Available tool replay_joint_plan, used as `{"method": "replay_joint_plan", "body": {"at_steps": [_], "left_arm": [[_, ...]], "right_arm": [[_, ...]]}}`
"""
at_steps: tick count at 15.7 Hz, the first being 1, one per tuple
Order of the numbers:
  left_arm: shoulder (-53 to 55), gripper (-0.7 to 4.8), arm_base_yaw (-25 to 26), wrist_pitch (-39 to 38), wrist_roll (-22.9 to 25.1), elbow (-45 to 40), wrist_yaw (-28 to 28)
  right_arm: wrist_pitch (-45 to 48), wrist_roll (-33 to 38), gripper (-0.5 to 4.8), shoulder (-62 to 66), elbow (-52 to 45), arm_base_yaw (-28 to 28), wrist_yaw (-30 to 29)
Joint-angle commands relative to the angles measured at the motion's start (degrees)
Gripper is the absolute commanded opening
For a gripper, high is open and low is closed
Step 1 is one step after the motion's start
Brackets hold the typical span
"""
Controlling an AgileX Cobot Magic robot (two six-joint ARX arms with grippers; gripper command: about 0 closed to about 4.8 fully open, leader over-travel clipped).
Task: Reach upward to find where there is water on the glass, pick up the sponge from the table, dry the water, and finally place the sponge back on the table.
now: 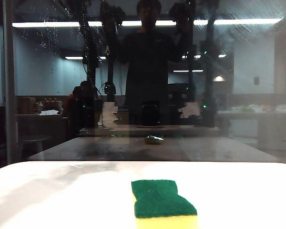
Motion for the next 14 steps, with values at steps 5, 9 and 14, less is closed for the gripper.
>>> {"method": "replay_joint_plan", "body": {"at_steps": [5, 9, 14], "left_arm": [[-0.15, -0.05, -0.04, 0.81, 0.35, 0.31, -21.88], [-0.15, -0.05, -0.04, 0.59, 6.97, 0.31, -43.39], [-0.15, -0.05, -0.04, -4.0, 14.19, 0.31, -63.1]], "right_arm": [[0.96, -0.11, -0.06, -0.26, 0.28, 0.02, 12.2], [0.96, -0.15, -0.06, -0.26, 0.28, 0.02, 31.45], [0.94, -0.57, -0.06, -0.26, 0.28, 0.02, 51.3]]}}
